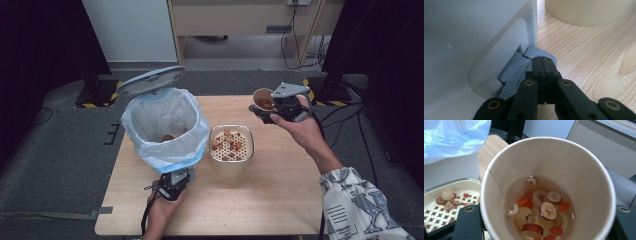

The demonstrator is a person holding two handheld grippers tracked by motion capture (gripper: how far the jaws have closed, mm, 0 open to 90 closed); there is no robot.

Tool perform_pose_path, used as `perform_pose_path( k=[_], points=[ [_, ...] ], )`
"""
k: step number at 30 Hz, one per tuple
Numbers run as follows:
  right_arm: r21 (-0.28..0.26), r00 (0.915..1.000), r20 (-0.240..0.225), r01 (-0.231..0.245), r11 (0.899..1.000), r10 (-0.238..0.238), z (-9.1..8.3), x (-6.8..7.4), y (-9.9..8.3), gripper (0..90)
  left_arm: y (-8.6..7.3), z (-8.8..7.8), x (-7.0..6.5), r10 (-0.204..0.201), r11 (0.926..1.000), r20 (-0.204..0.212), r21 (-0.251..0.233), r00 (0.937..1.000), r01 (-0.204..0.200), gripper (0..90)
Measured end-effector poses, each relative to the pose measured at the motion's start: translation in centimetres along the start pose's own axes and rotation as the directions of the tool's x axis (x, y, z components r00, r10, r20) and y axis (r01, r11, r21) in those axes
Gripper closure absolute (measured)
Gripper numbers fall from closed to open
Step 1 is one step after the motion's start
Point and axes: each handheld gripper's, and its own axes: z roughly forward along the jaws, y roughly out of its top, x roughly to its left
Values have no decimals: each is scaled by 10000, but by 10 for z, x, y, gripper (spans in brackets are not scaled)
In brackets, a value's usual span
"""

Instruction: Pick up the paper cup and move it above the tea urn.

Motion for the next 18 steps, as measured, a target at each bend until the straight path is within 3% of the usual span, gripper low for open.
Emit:
perform_pose_path(
  k=[18],
  points=[
    [-146,9998,-141,162,9998,-164,6,7,15,314,0,1,-1,-177,9997,47,-152,9998,178,888]
  ],
)
